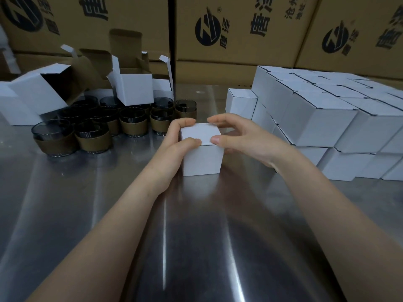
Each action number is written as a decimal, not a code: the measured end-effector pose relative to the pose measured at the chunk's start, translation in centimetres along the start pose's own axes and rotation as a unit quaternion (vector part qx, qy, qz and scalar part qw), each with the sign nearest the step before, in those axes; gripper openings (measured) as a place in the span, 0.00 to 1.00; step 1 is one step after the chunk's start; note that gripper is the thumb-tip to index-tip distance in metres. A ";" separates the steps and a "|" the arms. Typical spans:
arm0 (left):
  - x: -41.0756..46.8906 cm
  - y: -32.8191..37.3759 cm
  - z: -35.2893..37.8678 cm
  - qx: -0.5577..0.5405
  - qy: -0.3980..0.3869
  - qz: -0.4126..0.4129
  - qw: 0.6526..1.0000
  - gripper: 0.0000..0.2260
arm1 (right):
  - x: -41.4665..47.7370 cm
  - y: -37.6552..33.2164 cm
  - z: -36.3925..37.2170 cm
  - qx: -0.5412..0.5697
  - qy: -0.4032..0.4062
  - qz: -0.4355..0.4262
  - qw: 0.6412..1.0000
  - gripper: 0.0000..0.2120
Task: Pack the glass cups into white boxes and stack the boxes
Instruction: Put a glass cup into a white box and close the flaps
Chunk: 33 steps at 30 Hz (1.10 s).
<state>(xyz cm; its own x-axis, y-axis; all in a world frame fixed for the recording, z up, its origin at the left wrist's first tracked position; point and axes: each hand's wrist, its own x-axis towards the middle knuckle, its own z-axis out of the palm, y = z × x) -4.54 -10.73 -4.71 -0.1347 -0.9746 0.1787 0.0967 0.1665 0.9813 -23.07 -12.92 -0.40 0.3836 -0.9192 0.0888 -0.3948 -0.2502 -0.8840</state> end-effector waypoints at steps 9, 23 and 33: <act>0.2 -0.4 0.2 0.041 0.052 0.033 0.997 0.30 | -0.3 -0.3 3.1 -0.330 0.110 -0.221 0.911 0.14; -0.3 -1.0 0.5 0.231 0.164 0.081 0.956 0.03 | 0.9 -0.3 3.3 -0.464 0.157 -0.119 0.864 0.13; -2.4 0.3 3.2 0.375 -0.008 0.110 0.920 0.05 | 3.9 0.5 0.0 -0.543 0.190 0.018 0.818 0.11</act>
<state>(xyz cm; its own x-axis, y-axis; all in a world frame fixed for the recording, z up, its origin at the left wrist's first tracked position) -7.35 -7.83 -4.62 -0.2080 -0.9040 0.3734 -0.5848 0.4210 0.6934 -21.81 -16.66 -0.49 0.1501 -0.9087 0.3894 -0.9879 -0.1537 0.0223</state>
